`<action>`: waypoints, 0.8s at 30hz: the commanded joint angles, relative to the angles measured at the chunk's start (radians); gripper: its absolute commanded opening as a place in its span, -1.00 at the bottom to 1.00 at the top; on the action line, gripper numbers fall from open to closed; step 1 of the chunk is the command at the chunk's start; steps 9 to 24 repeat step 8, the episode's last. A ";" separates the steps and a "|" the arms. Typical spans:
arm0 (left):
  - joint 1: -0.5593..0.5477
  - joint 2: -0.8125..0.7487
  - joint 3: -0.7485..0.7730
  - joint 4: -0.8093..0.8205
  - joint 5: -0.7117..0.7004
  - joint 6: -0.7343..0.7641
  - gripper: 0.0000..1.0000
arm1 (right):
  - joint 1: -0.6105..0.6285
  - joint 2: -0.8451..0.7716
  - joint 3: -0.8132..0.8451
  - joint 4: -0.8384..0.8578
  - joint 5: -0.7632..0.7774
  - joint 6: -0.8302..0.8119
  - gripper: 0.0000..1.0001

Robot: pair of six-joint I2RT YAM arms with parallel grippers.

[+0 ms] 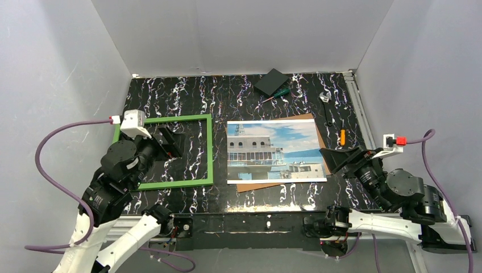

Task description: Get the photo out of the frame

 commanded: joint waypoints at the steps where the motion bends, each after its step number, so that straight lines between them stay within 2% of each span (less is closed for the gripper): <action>1: 0.003 0.001 -0.007 0.049 -0.044 0.042 0.96 | 0.000 0.019 0.032 0.098 0.044 -0.040 0.84; 4: 0.003 0.007 0.004 0.035 -0.040 0.045 0.96 | -0.001 0.015 0.023 0.170 0.007 -0.095 0.84; 5: 0.003 0.006 0.003 0.036 -0.037 0.047 0.96 | -0.001 0.015 0.013 0.232 -0.007 -0.175 0.84; 8: 0.003 0.007 0.000 0.042 -0.030 0.048 0.96 | -0.001 0.043 0.048 0.140 0.054 -0.082 0.84; 24: 0.003 0.007 0.000 0.042 -0.030 0.048 0.96 | -0.001 0.043 0.048 0.140 0.054 -0.082 0.84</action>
